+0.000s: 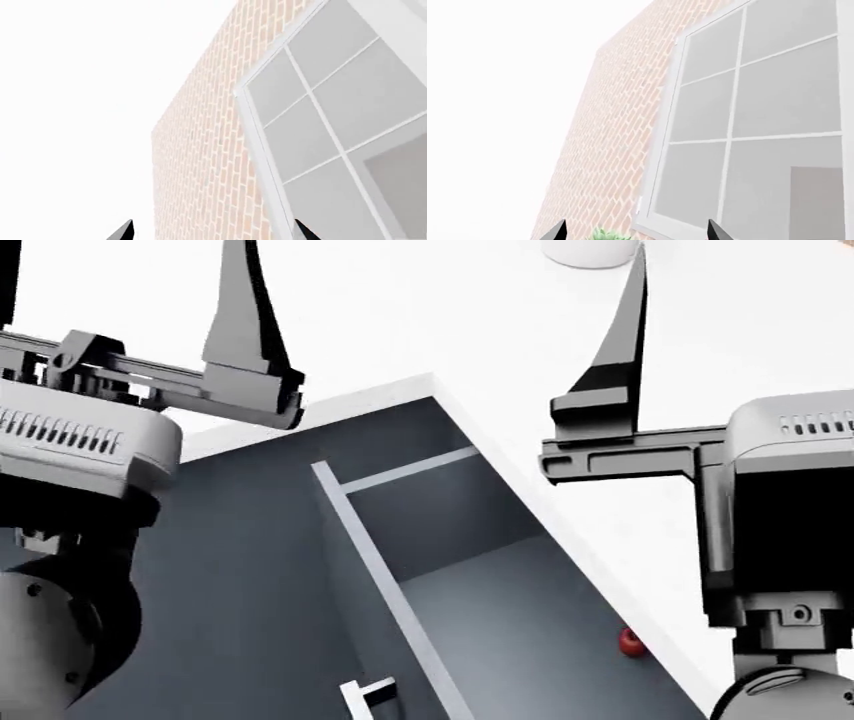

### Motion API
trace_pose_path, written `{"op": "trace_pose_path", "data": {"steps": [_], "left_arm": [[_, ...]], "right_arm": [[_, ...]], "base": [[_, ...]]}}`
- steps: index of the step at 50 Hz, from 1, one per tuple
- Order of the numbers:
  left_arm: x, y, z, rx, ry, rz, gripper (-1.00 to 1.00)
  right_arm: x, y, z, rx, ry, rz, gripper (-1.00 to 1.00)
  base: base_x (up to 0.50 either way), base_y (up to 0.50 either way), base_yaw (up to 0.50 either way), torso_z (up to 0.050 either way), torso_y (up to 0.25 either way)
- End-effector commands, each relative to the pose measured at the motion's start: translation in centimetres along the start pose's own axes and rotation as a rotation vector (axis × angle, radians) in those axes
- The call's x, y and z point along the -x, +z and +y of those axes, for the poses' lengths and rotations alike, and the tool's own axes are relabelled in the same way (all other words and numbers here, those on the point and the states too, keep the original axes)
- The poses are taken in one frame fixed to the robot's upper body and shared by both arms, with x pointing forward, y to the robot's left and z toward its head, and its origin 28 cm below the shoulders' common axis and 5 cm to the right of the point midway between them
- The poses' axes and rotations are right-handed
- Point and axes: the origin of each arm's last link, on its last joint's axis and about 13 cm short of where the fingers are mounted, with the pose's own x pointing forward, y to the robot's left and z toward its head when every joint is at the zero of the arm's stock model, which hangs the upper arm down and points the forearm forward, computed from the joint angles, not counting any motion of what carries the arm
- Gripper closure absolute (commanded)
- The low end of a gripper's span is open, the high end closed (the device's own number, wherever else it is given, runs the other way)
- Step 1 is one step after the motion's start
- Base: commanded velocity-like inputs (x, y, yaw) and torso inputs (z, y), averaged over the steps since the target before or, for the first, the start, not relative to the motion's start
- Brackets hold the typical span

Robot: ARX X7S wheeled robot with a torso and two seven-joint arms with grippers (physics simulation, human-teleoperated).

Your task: Close the left drawer.

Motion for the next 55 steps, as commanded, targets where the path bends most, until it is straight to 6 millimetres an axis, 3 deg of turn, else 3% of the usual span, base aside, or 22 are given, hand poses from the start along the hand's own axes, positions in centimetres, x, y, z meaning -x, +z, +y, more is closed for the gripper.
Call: {"op": "trace_pose_path", "data": {"steps": [1,6,7,8,17,19,21,22,25,28,33,45,55], "left_arm": [[-0.2,7.4,3.2,-0.051,0.098,-0.144,-1.00],[0.5,7.8,5.2,-0.096,0.199,-0.140,-1.00],[2.0,7.8,6.5,-0.154,0.241,-0.118,-1.00],[2.3,8.2,6.9,-0.156,0.242,-0.117,-1.00],[3.1,9.2,7.9,-0.190,0.271,-0.111,-1.00],[3.3,9.6,8.0,-0.198,0.275,-0.113,-1.00],[3.5,9.8,8.1,-0.207,0.279,-0.116,-1.00],[3.6,9.9,8.2,-0.217,0.283,-0.119,-1.00],[3.7,9.8,8.3,-0.221,0.283,-0.114,-1.00],[3.8,9.4,8.1,-0.219,0.280,-0.103,-1.00],[3.9,8.6,8.0,-0.221,0.275,-0.083,-1.00],[3.8,7.6,7.7,-0.219,0.265,-0.059,-1.00],[3.7,6.9,7.3,-0.211,0.253,-0.046,-1.00]], "right_arm": [[-1.5,0.3,0.9,-0.072,-0.024,-0.026,-1.00],[-3.1,0.9,3.2,-0.148,0.008,-0.078,-1.00],[-4.5,2.4,7.3,-0.262,0.139,-0.129,-1.00],[-4.8,2.5,8.2,-0.279,0.168,-0.136,-1.00],[-4.7,3.6,10.6,-0.357,0.251,-0.158,-1.00],[-4.6,3.5,12.0,-0.376,0.298,-0.156,-1.00],[-4.4,2.9,13.2,-0.378,0.331,-0.142,-1.00],[-4.1,1.4,14.9,-0.373,0.382,-0.096,-1.00],[-3.0,-0.8,17.0,-0.357,0.446,-0.052,-1.00],[-0.2,-4.5,20.0,-0.307,0.544,0.002,-1.00],[2.3,-7.7,22.1,-0.281,0.603,0.066,-1.00],[6.9,-12.1,23.5,-0.224,0.698,0.168,-1.00],[9.8,-16.0,23.1,-0.177,0.748,0.274,-1.00]], "base": [[0.00,0.00,0.00,0.000,0.000],[0.00,0.00,0.00,0.000,0.000],[0.00,0.00,0.00,0.000,0.000],[0.00,0.00,0.00,0.000,0.000],[0.00,0.00,0.00,0.000,0.000],[0.00,0.00,0.00,0.000,0.000],[0.00,0.00,0.00,0.000,0.000],[0.00,0.00,0.00,0.000,0.000],[0.00,0.00,0.00,0.000,0.000],[0.00,0.00,0.00,0.000,0.000],[0.00,0.00,0.00,0.000,0.000],[0.00,0.00,0.00,0.000,0.000],[0.00,0.00,0.00,0.000,0.000]]}}
